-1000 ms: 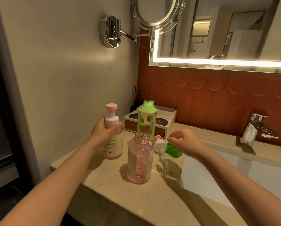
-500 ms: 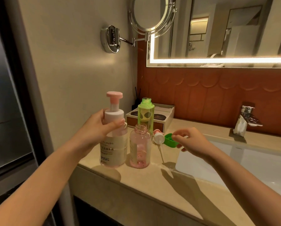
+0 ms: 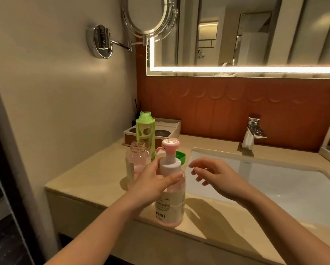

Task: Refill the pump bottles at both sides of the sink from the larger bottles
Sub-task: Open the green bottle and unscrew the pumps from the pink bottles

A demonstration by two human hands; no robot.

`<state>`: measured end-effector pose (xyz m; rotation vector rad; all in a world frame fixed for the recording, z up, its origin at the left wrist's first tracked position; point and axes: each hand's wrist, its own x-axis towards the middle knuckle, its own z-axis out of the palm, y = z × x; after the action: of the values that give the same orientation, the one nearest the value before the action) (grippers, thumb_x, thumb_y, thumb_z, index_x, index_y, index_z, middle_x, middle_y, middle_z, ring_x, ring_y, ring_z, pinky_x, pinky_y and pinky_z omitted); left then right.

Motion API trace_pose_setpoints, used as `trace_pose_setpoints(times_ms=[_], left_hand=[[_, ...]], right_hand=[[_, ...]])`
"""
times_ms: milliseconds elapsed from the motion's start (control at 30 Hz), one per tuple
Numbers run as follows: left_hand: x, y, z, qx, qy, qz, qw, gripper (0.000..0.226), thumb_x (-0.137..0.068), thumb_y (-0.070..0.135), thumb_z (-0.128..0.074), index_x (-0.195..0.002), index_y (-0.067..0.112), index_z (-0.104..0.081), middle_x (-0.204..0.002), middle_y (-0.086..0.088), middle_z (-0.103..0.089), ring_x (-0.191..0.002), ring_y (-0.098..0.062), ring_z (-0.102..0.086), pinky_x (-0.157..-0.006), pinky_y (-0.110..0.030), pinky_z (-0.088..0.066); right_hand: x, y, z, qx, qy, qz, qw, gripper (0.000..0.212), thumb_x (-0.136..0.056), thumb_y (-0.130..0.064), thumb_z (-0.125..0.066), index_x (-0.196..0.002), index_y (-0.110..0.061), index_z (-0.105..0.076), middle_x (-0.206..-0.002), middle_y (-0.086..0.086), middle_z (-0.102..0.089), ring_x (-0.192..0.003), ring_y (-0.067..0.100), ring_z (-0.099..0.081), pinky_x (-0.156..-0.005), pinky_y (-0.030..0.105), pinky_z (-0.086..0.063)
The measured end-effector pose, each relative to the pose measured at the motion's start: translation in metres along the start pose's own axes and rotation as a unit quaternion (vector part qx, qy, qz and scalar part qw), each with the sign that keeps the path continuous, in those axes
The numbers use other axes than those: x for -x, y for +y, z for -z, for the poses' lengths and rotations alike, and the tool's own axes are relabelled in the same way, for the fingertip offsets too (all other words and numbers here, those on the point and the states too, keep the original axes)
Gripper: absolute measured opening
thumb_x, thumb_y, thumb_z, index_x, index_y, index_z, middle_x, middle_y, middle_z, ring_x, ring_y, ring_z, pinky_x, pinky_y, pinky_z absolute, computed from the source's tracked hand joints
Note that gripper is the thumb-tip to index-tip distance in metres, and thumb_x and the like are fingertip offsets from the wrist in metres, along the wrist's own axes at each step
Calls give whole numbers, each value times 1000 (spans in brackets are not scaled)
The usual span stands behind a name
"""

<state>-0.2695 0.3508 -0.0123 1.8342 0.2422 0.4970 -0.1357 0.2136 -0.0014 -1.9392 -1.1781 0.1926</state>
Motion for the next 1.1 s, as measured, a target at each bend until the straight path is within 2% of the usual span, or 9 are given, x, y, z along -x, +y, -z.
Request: trace_pose_setpoints(times_ms=[67, 133, 233, 367, 467, 633, 767, 933, 1100], left_hand=[[-5, -1, -6, -7, 9, -13, 1000, 31, -82, 36, -65, -106, 46, -48, -110, 25, -55, -105, 4, -50, -88, -27, -40], [-11, -4, -10, -14, 17, -25, 999, 28, -83, 34, -65, -104, 45, -48, -109, 24, -55, -104, 3, -51, -87, -25, -43], [-17, -11, -14, -16, 45, -46, 998, 48, -74, 43, -70, -115, 45, -46, -124, 15, -54, -115, -5, -51, -99, -39, -42], [-18, -26, -18, 36, 78, -44, 995, 86, -58, 52, -79, -132, 39, -37, -135, 8, -51, -122, -13, -51, -102, -48, -42], [-20, -37, -22, 48, 67, -51, 995, 80, -58, 44, -83, -127, 40, -41, -126, 11, -58, -118, -13, -55, -101, -48, -44], [-25, -48, -22, 58, 73, -58, 994, 82, -53, 38, -79, -126, 36, -42, -120, 6, -61, -115, -17, -58, -98, -45, -48], [-28, -51, -21, 54, 46, -68, 995, 72, -53, 39, -76, -118, 40, -44, -117, 8, -61, -109, -12, -60, -93, -32, -49], [-33, -56, -18, 65, 25, -84, 994, 72, -56, 36, -77, -122, 30, -47, -112, 6, -66, -106, -11, -63, -85, -24, -52], [-33, -55, -17, 86, 22, -72, 993, 76, -51, 35, -79, -120, 23, -48, -107, 7, -68, -103, -8, -64, -81, -19, -52]], right_hand=[[0, 1, -2, -4, -1, 5, 1000, 14, -96, -26, -47, -104, -29, -57, -96, -11, -62, -86, 8, -61, -70, 17, -53], [-3, 2, -4, -16, 4, 11, 1000, 14, -96, -27, -46, -104, -29, -58, -94, -12, -62, -85, 8, -61, -70, 18, -53], [-7, -2, -7, -46, 14, 22, 999, 20, -95, -30, -48, -107, -24, -62, -95, -8, -64, -86, 10, -61, -71, 23, -52], [-16, -14, -8, -1, 4, 59, 998, 27, -87, -43, -57, -109, -29, -62, -97, -15, -61, -87, 4, -56, -72, 19, -47], [-23, -31, -7, 50, -12, 71, 996, 24, -78, -50, -65, -98, -37, -59, -85, -22, -57, -74, -5, -52, -62, 15, -39], [-42, -41, -19, 230, 18, 71, 971, 43, -69, -70, -59, -76, -27, -57, -71, -6, -60, -67, 11, -56, -62, 34, -50], [-47, -35, -17, 177, 15, 100, 979, 40, -71, -57, -67, -81, -18, -63, -74, -2, -63, -70, 16, -59, -67, 44, -53], [-51, -31, -5, 80, -100, 113, 985, 30, -74, -38, -73, -96, -22, -62, -90, -7, -64, -86, 13, -60, -79, 35, -53], [-43, -31, 14, -37, -203, 94, 974, 54, -70, -23, -63, -117, -44, -46, -112, -27, -53, -98, -21, -50, -75, 1, -42]])
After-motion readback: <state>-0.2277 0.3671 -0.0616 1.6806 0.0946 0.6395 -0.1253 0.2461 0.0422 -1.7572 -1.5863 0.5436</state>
